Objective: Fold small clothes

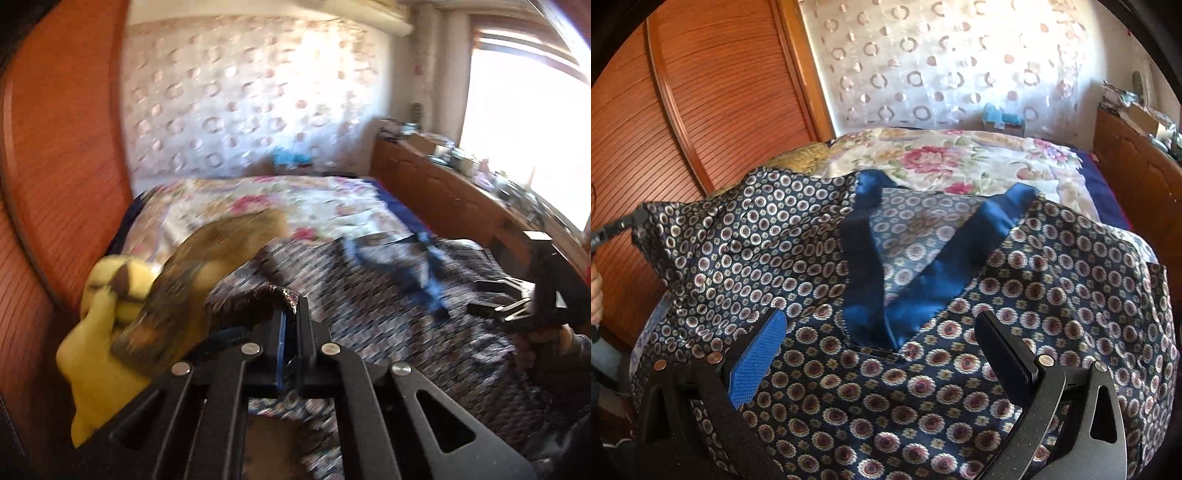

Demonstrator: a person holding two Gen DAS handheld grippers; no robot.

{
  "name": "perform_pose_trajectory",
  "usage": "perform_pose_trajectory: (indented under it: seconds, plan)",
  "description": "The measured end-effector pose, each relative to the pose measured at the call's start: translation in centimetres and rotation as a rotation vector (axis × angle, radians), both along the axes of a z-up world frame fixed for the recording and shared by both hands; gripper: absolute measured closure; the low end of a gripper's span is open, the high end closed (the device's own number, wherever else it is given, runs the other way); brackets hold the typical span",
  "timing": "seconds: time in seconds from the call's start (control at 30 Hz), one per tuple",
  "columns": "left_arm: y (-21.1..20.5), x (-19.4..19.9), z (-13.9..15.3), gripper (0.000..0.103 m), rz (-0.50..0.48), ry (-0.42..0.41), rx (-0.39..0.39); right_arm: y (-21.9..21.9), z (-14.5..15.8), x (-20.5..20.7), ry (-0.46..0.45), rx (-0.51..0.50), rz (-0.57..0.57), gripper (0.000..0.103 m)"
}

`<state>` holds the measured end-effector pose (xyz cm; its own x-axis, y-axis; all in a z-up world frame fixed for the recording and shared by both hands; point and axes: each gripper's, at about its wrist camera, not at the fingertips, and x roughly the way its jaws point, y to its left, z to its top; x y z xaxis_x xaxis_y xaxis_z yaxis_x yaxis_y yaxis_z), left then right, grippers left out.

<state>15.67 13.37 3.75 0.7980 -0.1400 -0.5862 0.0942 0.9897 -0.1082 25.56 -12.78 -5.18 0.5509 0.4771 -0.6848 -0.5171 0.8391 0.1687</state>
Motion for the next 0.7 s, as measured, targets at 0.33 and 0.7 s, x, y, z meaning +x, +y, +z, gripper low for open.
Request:
perform_pose_trajectory:
  seconds: [0.33, 0.7]
  plan:
    - [-7.6, 4.2, 1.8, 0.096, -0.196, 0.023, 0.004, -3.6, 0.6, -1.3, -0.018, 0.02, -0.1, 0.0]
    - [-4.7, 2.7, -0.4, 0.059, -0.082, 0.093, 0.085, -3.9, 0.2, -1.1, 0.009, 0.007, -0.111, 0.0]
